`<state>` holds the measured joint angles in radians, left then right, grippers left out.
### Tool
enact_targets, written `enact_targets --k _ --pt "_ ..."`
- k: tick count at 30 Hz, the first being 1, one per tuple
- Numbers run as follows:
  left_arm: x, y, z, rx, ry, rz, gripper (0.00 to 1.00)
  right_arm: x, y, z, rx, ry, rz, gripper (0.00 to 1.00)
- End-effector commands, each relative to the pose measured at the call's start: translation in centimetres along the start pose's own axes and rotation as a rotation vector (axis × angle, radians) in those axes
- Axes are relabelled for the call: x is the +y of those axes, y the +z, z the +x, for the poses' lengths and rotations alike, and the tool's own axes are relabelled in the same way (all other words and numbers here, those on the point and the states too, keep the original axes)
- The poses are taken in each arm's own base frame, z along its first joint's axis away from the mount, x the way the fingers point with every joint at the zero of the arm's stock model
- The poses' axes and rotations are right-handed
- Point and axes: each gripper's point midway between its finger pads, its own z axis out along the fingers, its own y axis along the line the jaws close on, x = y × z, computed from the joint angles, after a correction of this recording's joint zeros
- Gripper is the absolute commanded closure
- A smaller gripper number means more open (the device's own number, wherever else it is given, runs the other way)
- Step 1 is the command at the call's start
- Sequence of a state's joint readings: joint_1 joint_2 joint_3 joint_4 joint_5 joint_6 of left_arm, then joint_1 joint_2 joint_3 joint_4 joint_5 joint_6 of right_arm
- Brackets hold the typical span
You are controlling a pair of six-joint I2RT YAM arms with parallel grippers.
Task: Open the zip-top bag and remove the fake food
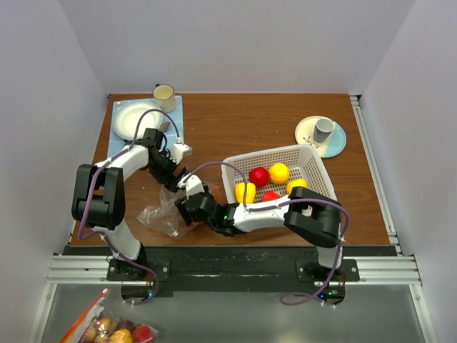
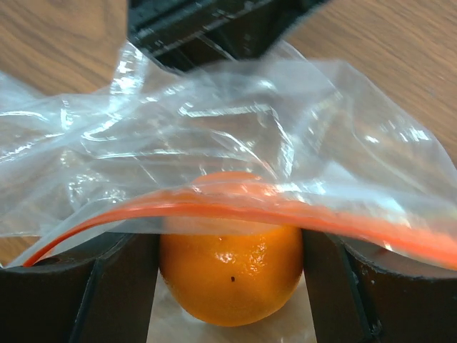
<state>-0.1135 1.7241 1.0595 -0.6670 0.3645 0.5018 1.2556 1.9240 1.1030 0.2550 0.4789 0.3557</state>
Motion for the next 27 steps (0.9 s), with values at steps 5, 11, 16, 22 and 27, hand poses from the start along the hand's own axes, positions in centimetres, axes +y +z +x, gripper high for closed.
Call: enact_targets --k 5,11,16,22,27 --pt "2.8 0.2 3.4 0.097 -0.046 -0.092 0.0 -3.9 -6.8 -5.9 -0.061 0.013 0.103 1.0" --pt "3.6 -2.0 1.3 0.021 -0.101 -0.088 0.0 -10.4 -12.5 -8.4 -0.148 0.013 0.31 1.0" --pt "2.1 -7.6 -4.0 -0.144 -0.093 -0.073 0.0 -16.7 -15.2 -7.7 -0.132 0.086 0.519 1.0" --pt "0.3 -14.3 -8.1 -0.339 -0.039 -0.119 0.0 -20.3 -18.1 -7.2 -0.064 0.161 0.609 0.07" --pt "-0.2 -14.9 -7.6 -0.342 -0.038 -0.133 0.0 -20.8 -19.9 -7.7 -0.025 0.146 0.627 0.01"
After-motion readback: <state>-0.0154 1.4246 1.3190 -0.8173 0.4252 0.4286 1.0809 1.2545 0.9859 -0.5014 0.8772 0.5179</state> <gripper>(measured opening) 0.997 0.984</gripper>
